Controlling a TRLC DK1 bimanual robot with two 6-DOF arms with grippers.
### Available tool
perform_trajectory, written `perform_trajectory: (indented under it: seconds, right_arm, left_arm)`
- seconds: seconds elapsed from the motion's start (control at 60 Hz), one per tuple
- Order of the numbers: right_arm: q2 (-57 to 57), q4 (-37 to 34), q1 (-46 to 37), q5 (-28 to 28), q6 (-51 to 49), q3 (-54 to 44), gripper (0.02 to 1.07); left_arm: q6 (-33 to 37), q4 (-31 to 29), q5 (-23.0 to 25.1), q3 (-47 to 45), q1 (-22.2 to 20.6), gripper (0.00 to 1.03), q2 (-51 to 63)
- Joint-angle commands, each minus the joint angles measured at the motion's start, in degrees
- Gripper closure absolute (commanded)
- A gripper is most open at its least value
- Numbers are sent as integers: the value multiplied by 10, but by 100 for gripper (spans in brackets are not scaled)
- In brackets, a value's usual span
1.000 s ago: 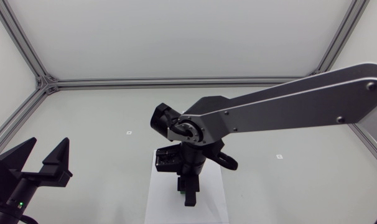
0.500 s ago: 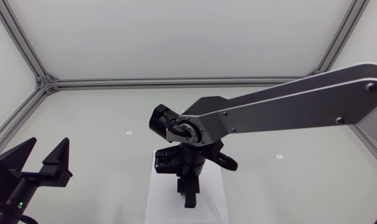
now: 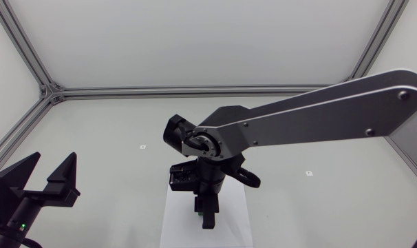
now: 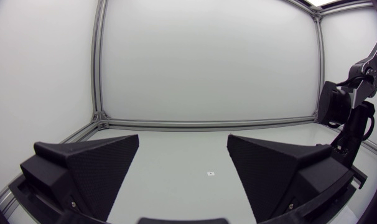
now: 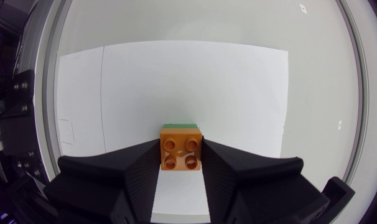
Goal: Pick up the orange 2x2 brick with the right arm and stack it on top of the green 2x2 brick in the center
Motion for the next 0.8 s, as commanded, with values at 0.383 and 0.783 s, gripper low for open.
perform_trajectory:
  seconds: [0.383,0.783]
  right_arm:
    - [18,3,-6,3,0,-13,101]
    - [13,2,-9,5,-3,-16,80]
  left_arm:
    - [8,-8,3,-23,3,4,-5]
    - [8,-8,3,-23,3,4,-5]
